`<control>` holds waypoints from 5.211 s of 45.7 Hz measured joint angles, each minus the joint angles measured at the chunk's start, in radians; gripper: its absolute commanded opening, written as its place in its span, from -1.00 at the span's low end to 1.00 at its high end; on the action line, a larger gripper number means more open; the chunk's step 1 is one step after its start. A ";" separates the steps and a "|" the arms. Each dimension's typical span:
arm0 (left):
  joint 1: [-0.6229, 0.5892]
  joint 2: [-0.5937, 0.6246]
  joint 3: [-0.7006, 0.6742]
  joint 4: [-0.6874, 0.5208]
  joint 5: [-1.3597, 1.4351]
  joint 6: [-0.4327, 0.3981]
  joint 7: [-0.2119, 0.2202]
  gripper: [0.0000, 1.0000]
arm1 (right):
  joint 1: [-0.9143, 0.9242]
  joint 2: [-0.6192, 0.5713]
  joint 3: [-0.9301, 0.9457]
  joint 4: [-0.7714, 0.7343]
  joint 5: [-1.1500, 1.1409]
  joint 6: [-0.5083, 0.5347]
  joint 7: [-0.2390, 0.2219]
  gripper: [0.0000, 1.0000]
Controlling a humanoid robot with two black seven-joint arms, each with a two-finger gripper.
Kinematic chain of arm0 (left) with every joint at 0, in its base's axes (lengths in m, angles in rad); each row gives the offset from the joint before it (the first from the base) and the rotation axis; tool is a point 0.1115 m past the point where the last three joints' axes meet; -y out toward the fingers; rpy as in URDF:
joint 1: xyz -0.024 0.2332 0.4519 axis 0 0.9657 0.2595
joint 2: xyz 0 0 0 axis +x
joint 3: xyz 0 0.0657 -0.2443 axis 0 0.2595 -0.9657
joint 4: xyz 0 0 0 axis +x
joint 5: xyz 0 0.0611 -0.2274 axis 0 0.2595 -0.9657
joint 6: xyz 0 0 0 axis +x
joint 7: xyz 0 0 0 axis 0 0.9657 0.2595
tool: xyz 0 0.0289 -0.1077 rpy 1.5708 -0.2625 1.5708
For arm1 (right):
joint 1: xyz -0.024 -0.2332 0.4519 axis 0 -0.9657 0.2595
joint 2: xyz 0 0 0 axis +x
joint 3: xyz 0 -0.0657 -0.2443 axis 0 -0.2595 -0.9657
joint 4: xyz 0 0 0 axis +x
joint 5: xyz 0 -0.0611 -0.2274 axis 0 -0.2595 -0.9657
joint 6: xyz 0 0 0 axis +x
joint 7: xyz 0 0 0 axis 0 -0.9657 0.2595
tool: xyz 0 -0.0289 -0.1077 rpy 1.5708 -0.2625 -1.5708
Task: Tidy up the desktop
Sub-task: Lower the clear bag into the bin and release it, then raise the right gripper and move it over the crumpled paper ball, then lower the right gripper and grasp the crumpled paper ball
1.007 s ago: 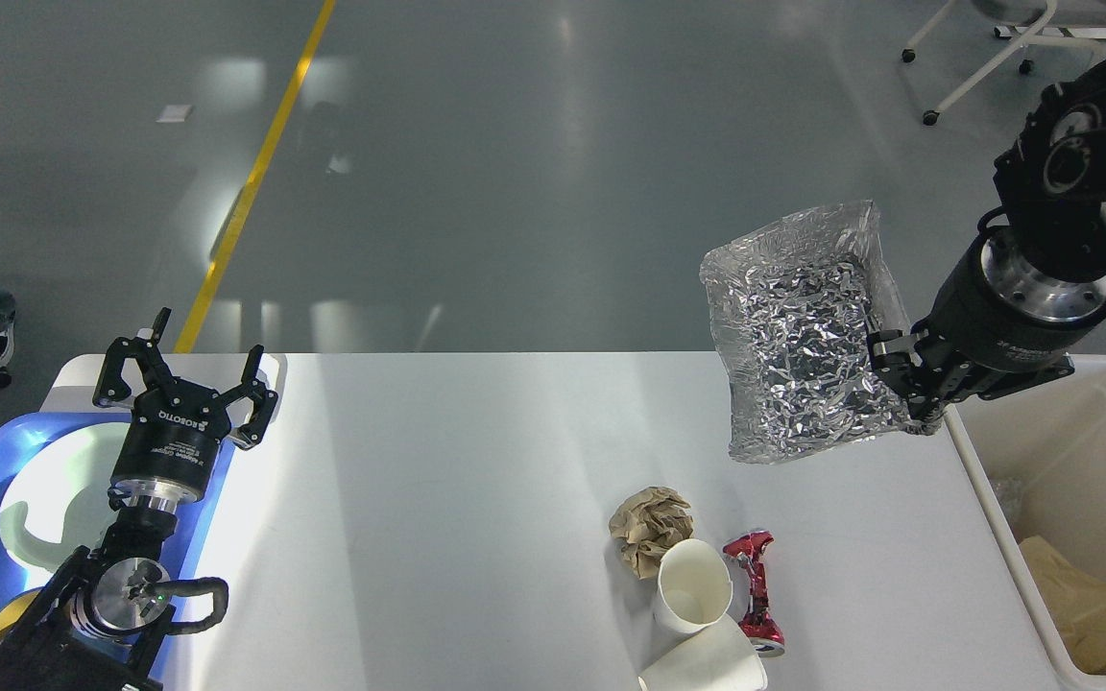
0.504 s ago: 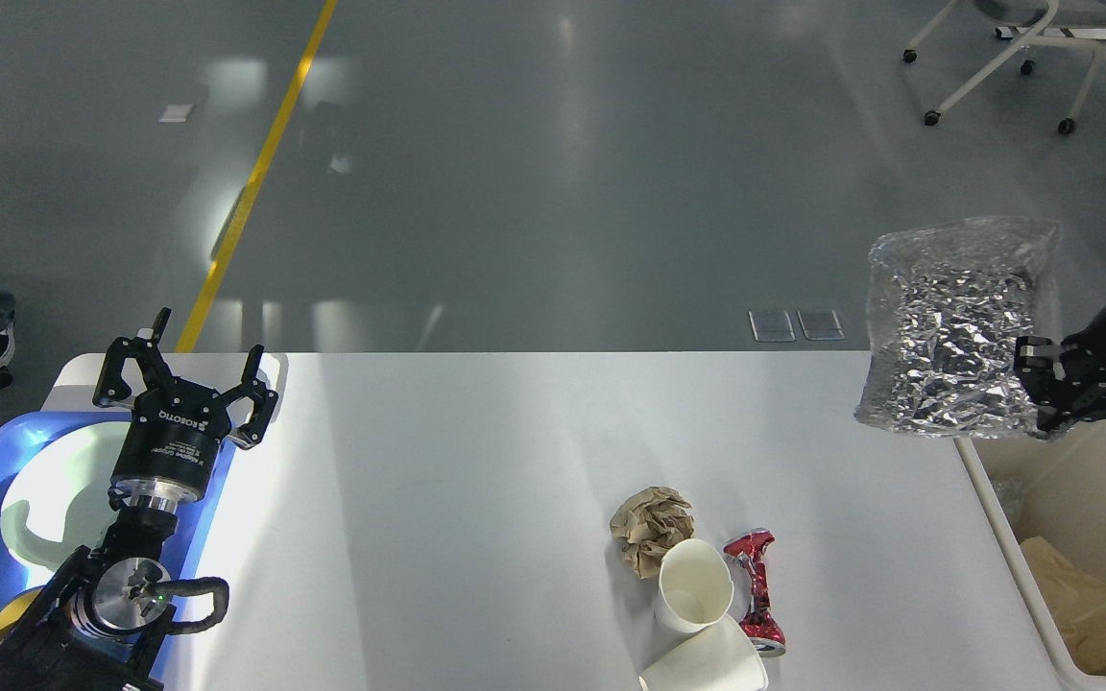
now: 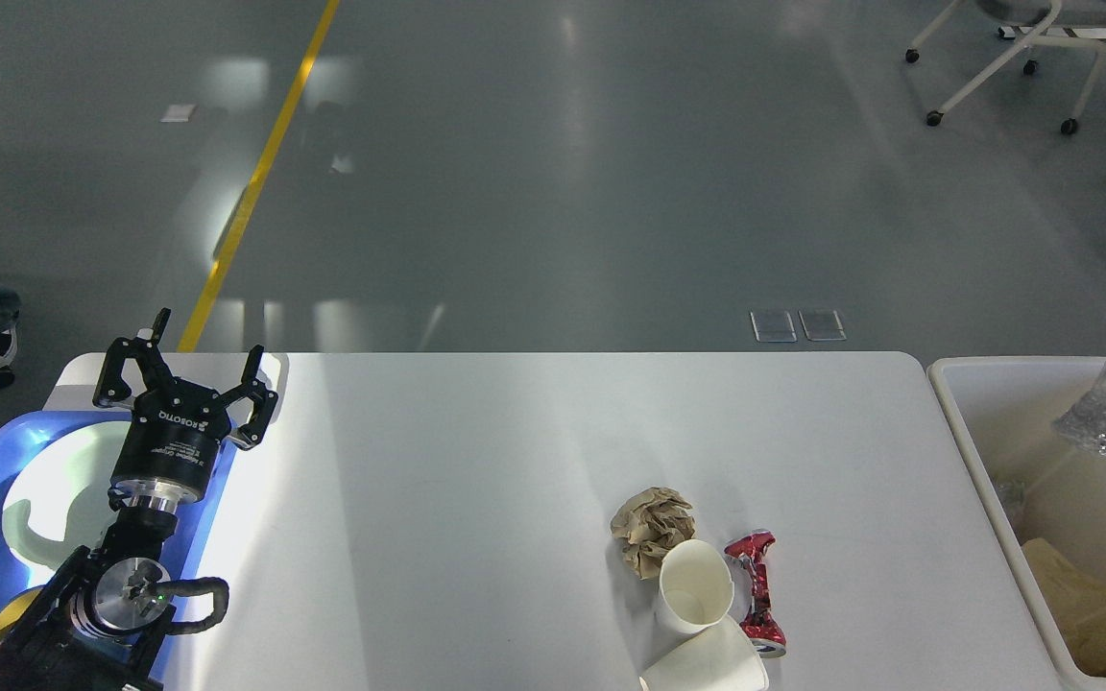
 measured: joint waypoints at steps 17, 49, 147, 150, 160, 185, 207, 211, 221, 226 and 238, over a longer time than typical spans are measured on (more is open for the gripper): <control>0.000 0.000 0.000 0.000 0.000 -0.001 -0.001 0.94 | -0.568 0.309 0.265 -0.433 0.005 -0.350 0.000 -1.00; 0.000 0.000 -0.001 0.000 0.000 -0.001 0.000 0.93 | -0.703 0.514 0.264 -0.561 0.013 -0.479 -0.002 0.97; 0.000 0.000 -0.002 0.000 0.000 0.000 0.001 0.93 | 1.267 0.652 -0.305 0.804 0.180 0.579 -0.003 1.00; 0.000 0.000 -0.002 0.000 0.000 0.000 0.001 0.93 | 1.266 0.652 -0.335 0.807 0.187 0.569 -0.003 1.00; 0.000 0.000 -0.002 0.000 0.000 0.000 0.001 0.93 | 1.258 0.646 -0.377 0.806 0.252 0.551 -0.003 1.00; 0.000 0.000 -0.002 0.000 0.000 -0.001 0.001 0.93 | 1.099 0.683 -0.348 0.799 0.360 0.390 -0.005 1.00; 0.000 0.000 -0.002 0.000 0.000 -0.001 0.001 0.93 | 0.577 0.907 -0.206 0.413 0.598 0.213 -0.017 1.00; 0.000 0.000 -0.002 0.000 0.000 -0.001 0.001 0.93 | 0.493 0.952 -0.204 0.338 0.643 0.198 -0.018 1.00; 0.000 0.000 -0.001 0.000 0.000 -0.001 0.001 0.93 | 0.330 1.027 -0.203 0.202 0.655 0.062 -0.018 1.00; 0.000 0.000 -0.001 0.000 0.000 -0.001 0.001 0.93 | 0.283 1.045 -0.210 0.184 0.652 -0.023 -0.017 1.00; 0.000 0.000 -0.001 0.000 0.000 -0.001 0.001 0.93 | 0.200 1.071 -0.215 0.125 0.603 -0.087 -0.017 1.00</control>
